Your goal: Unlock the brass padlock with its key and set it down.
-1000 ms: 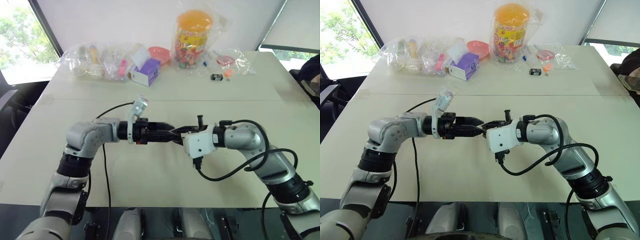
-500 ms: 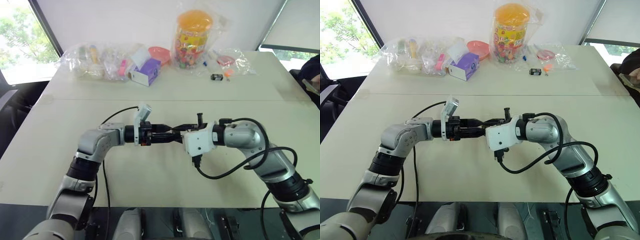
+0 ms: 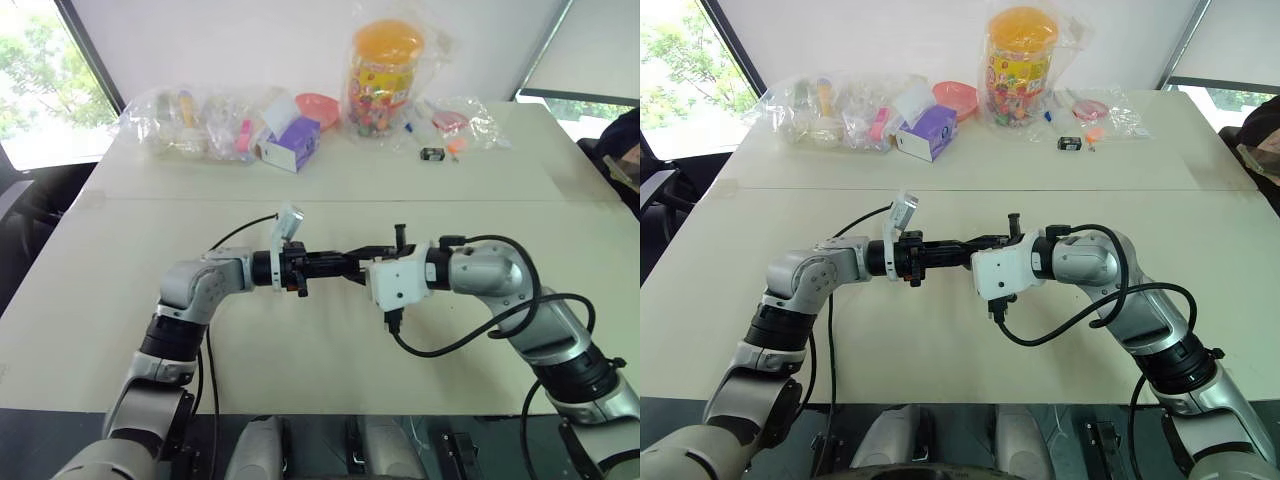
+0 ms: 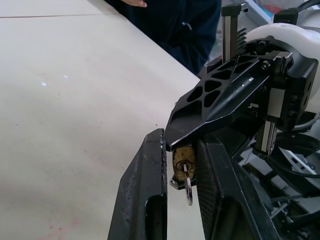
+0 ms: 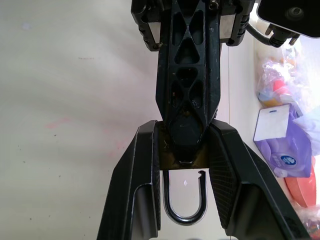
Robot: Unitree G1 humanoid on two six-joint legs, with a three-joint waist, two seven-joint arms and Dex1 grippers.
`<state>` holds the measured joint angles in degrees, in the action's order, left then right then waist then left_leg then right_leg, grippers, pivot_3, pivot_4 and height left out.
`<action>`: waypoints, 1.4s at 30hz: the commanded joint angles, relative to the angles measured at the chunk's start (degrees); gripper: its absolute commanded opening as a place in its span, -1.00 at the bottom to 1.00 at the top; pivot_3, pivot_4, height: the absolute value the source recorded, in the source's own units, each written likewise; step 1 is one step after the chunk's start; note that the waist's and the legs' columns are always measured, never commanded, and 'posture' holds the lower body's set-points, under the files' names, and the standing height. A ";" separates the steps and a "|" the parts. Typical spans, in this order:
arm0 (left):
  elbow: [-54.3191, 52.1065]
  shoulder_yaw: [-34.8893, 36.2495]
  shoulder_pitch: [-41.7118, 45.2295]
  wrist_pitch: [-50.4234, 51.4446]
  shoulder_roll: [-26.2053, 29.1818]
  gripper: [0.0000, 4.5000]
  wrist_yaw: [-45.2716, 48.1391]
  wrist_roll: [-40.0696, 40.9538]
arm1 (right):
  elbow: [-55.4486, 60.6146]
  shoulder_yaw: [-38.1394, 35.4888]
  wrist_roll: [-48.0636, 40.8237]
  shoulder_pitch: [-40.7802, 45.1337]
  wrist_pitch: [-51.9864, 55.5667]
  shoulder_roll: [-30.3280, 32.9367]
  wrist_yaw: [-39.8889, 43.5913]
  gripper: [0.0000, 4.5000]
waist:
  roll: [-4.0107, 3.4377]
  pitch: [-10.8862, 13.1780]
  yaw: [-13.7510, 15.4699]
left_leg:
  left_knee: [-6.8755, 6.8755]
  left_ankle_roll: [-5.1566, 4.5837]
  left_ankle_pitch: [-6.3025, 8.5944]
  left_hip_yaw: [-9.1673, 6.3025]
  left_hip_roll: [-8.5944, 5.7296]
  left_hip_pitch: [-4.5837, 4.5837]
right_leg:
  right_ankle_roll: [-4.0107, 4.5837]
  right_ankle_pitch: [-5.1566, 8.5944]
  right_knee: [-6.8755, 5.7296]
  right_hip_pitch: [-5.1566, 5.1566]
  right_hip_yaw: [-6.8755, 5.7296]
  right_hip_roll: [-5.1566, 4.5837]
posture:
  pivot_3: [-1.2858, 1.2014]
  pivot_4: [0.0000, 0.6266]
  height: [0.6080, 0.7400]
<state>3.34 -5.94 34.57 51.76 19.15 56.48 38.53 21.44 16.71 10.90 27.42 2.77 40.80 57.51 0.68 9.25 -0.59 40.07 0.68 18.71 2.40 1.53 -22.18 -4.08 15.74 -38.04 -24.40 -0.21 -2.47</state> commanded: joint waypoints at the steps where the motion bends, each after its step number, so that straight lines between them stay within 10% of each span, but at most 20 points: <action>1: -1.76 0.39 1.02 0.39 1.04 -0.89 0.05 0.13 | 1.26 -0.83 -0.29 1.23 -0.28 -0.01 -0.40 -0.67 | 0.00 0.00 -0.01 | 0.00 0.00 0.00 0.00 0.00 0.00 | 0.00 0.00 0.00 0.00 0.00 0.00 | 0.03 -0.52 1.00; 6: -1.62 0.26 1.30 0.51 1.02 -0.89 -0.09 -0.10 | 1.44 -0.90 -1.67 1.45 1.79 -0.38 0.40 -0.67 | 0.00 0.00 0.00 | 0.00 0.00 0.00 0.00 0.00 0.00 | 0.00 0.00 0.00 0.00 0.00 -0.01 | 0.03 -0.52 1.00; 13: -0.60 1.21 2.91 1.43 2.29 -0.89 1.16 0.69 | 4.63 -4.12 -6.10 0.34 10.30 0.28 1.05 0.88 | 0.00 0.00 0.07 | 0.00 0.00 0.00 0.00 0.00 0.00 | 0.00 0.00 0.00 0.00 0.00 -0.01 | 0.03 -0.52 1.00; 16: 0.06 1.32 3.53 1.18 2.91 -0.89 2.08 0.57 | 6.55 -7.51 -10.21 -0.46 15.64 1.31 1.71 0.95 | 0.00 0.00 0.10 | 0.00 0.00 0.00 0.00 -0.01 -0.01 | 0.00 0.00 0.00 0.00 0.00 -0.03 | 0.03 -0.52 1.00; 25: 2.26 0.56 5.58 -0.19 4.37 -0.89 5.80 -0.28 | 12.76 -16.98 -27.99 -1.68 37.06 -1.65 -2.50 -0.93 | 0.00 0.00 -0.01 | -0.02 -0.01 0.00 -0.01 0.00 -0.01 | 0.00 0.00 0.00 0.00 0.00 -0.04 | 0.03 -0.52 1.00; 42: 1.84 1.27 8.47 1.97 5.38 -0.89 11.00 2.01 | 10.86 -14.22 -31.85 -2.49 38.49 -4.01 -11.00 -0.97 | 0.00 0.00 0.01 | -0.01 -0.01 0.01 -0.01 -0.01 -0.03 | 0.00 0.00 0.01 0.00 0.00 -0.01 | 0.03 -0.52 1.00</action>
<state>7.51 -5.91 41.39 53.57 24.30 66.55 39.04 32.05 2.95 -20.98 24.79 42.79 36.26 46.61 0.68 9.25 -0.59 40.06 0.67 18.71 2.39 1.52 -22.21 -4.08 15.74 -38.03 -24.41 -0.21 -2.47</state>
